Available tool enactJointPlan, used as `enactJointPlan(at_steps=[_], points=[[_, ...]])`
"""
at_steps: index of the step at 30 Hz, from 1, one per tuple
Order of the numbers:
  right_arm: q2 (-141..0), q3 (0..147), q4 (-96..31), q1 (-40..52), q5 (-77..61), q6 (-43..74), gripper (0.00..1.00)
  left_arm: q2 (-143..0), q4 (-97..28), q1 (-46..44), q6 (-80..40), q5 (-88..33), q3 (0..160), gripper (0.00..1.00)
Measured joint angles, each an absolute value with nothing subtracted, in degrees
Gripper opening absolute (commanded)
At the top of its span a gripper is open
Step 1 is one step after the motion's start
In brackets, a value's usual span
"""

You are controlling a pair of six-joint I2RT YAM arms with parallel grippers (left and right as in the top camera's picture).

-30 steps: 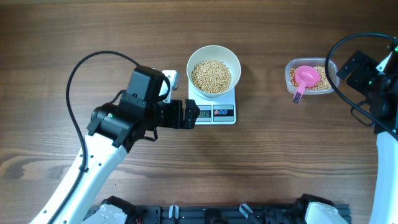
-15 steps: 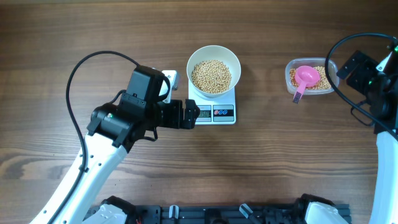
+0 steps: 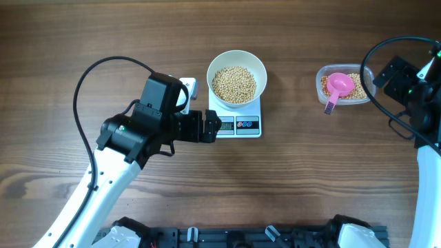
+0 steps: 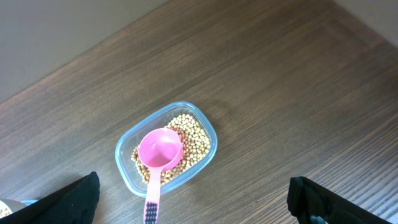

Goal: Scoop item into bowl and weigh 150g on scale

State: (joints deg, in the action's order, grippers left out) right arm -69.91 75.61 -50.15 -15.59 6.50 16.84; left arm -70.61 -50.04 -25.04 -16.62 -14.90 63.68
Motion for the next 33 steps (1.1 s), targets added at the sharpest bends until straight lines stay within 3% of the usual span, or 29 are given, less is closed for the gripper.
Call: enactJointPlan(at_steps=[18, 25, 33], points=[[-68.1, 75.6, -51.2, -15.2, 6.5, 16.8, 1.00, -70.6, -50.1, -25.0, -16.6, -14.9, 63.7, 1.00], [-55.8, 73.7, -51.4, -12.2, 6.5, 16.6, 1.00, -70.6, -50.0, -25.0, -16.6, -14.9, 63.7, 1.00], [-35.8, 55.2, -43.4, -12.1, 5.4, 16.5, 1.00, -70.6, -50.0, -25.0, -16.6, -14.9, 63.7, 1.00]])
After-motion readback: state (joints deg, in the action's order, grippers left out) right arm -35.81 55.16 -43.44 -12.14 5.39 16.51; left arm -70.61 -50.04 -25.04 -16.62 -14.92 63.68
